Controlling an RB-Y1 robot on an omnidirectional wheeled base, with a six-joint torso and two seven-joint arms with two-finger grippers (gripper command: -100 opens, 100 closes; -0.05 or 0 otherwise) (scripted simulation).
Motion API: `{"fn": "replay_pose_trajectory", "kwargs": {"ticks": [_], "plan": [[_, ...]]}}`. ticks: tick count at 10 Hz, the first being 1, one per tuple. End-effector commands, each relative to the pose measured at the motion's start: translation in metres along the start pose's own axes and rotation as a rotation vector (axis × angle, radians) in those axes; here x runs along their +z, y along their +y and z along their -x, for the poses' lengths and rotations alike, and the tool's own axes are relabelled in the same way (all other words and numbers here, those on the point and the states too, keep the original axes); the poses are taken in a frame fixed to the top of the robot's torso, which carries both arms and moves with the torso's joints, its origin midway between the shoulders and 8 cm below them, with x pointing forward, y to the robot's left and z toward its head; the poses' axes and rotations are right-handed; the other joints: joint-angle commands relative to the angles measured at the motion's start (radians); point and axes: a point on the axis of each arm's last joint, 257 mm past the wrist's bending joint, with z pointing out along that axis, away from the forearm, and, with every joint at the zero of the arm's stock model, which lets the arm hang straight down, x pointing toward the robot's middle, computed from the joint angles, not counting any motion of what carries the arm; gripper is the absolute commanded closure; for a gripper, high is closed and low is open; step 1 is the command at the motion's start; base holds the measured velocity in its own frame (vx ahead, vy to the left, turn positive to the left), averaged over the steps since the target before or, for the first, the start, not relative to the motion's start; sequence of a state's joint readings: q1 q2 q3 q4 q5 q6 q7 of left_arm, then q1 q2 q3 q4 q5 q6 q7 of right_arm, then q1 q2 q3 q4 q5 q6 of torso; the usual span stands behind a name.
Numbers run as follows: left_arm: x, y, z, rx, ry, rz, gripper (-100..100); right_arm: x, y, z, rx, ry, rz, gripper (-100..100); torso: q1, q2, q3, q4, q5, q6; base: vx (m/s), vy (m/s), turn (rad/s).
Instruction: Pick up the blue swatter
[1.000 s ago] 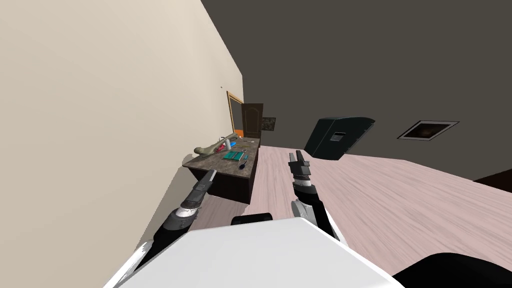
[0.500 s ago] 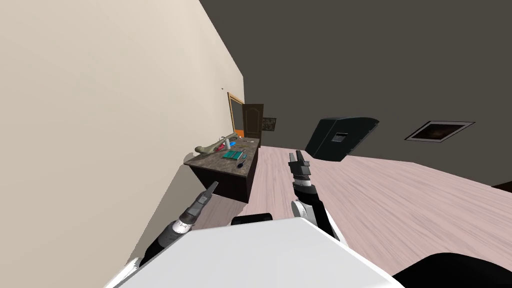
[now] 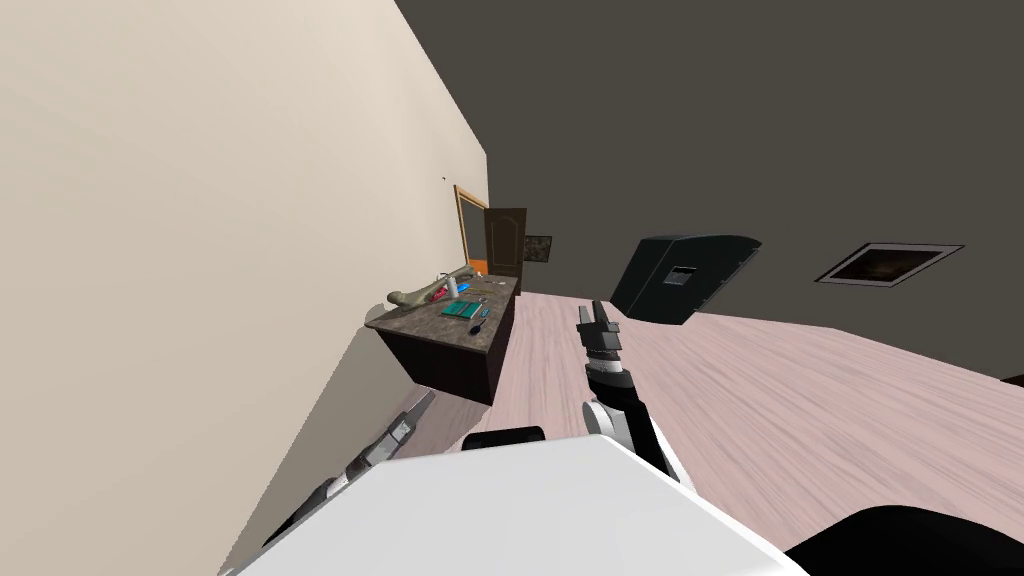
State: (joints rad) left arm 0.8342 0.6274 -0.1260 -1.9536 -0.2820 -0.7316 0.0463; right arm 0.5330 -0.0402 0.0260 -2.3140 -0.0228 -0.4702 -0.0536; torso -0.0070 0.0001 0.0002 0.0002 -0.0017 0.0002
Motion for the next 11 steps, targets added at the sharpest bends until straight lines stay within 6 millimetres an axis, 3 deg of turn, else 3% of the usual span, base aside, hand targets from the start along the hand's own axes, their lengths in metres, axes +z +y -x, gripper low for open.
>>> {"fn": "replay_pose_trajectory", "kwargs": {"ticks": [1,2,3,4,5,6,7,8,9,10,11], "plan": [[-0.011,0.012,-0.010,-0.005,0.043,0.031,-100,0.000,0.000,0.000,0.000,0.000,0.000,0,0.000,0.000,0.000,0.000,0.000,0.000,0.007,-0.093,0.017],[-0.030,0.029,-0.026,-0.023,0.100,0.079,-100,0.000,0.000,0.000,0.000,0.000,0.000,0,0.001,-0.001,0.000,0.000,0.000,0.000,0.013,-0.103,0.008],[-0.034,0.033,-0.027,-0.018,0.116,0.090,-100,0.000,0.000,0.000,0.000,0.000,0.000,0,0.000,-0.001,-0.001,0.000,0.000,0.000,0.007,-0.082,0.009],[-0.058,0.053,-0.043,-0.037,0.173,0.150,-100,0.000,0.000,0.000,0.000,0.000,0.000,0,0.001,-0.001,-0.001,0.000,0.000,0.000,0.014,-0.121,-0.010],[-0.060,0.053,-0.043,-0.030,0.188,0.152,-100,0.000,0.000,0.000,0.000,0.000,0.000,0,-0.001,-0.001,-0.001,0.000,0.000,0.000,0.016,-0.098,0.012],[-0.086,0.072,-0.056,-0.051,0.240,0.213,-100,0.000,0.000,0.000,0.000,0.000,0.000,0,0.000,-0.002,-0.001,0.000,0.000,0.000,0.022,-0.104,-0.018],[-0.089,0.073,-0.055,-0.042,0.258,0.216,-100,0.000,0.000,0.000,0.000,0.000,0.000,0,0.000,-0.002,-0.001,0.000,0.000,0.000,0.032,-0.099,0.000],[-0.118,0.090,-0.066,-0.060,0.310,0.280,-100,0.000,0.000,0.000,0.000,0.000,0.000,0,0.000,-0.003,-0.002,-0.001,0.000,0.000,0.037,-0.128,-0.032],[-0.120,0.091,-0.065,-0.052,0.325,0.282,-100,0.000,0.000,0.000,0.000,0.000,0.000,0,-0.001,-0.003,-0.002,-0.001,0.000,0.000,0.043,-0.104,-0.001],[-0.144,0.101,-0.073,-0.067,0.372,0.328,-100,0.000,0.000,0.000,0.000,0.000,0.000,0,0.000,-0.004,-0.002,-0.001,0.000,0.000,0.067,-0.121,-0.036],[-0.153,0.108,-0.071,-0.060,0.390,0.350,-100,0.000,0.000,0.000,0.000,0.000,0.000,0,-0.001,-0.005,-0.003,-0.001,0.000,0.000,0.049,-0.111,-0.011]]}}
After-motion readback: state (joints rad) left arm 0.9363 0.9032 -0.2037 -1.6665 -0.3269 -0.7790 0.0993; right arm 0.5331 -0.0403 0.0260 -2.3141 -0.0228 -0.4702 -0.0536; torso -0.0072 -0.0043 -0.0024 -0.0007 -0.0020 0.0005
